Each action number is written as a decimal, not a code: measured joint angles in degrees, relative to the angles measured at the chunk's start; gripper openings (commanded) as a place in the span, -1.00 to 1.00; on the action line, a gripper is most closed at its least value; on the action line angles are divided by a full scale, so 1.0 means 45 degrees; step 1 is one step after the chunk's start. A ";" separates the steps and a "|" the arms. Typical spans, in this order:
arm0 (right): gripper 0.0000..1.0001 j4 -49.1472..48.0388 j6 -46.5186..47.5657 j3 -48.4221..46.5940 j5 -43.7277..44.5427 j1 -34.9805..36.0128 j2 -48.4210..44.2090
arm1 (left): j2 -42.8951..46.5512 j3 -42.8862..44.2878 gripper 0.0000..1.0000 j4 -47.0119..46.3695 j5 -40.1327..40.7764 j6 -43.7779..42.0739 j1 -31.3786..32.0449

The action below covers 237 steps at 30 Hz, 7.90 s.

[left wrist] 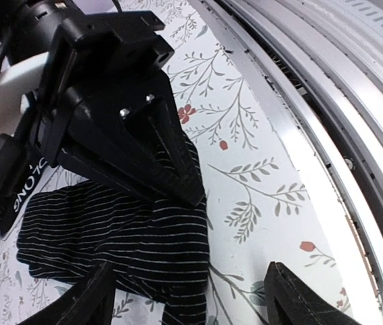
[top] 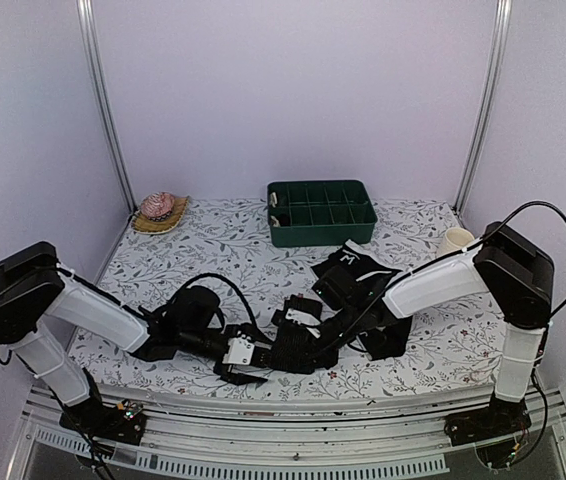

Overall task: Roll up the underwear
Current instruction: Roll the underwear at the center of the board.

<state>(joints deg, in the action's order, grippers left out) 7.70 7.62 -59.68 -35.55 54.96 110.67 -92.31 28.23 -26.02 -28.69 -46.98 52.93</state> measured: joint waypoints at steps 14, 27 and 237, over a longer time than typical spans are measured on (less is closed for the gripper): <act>-0.90 0.0058 -0.0175 -0.0039 -0.0617 -0.0136 0.0146 | -0.1161 0.1059 0.04 -0.0131 0.1511 -0.0189 0.0704; -0.86 0.0180 -0.0170 -0.0039 -0.0636 -0.0175 0.0155 | -0.1894 0.2263 -0.94 0.1598 0.1103 0.0121 0.0797; -0.53 -0.3871 0.4677 0.2565 1.1108 0.3055 -0.1481 | -0.6538 0.7451 -0.61 0.5872 -0.7184 0.6241 -0.2832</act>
<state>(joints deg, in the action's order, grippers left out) -9.72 28.67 -48.14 14.44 68.71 104.01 -121.73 61.76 0.40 -61.01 -18.90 40.18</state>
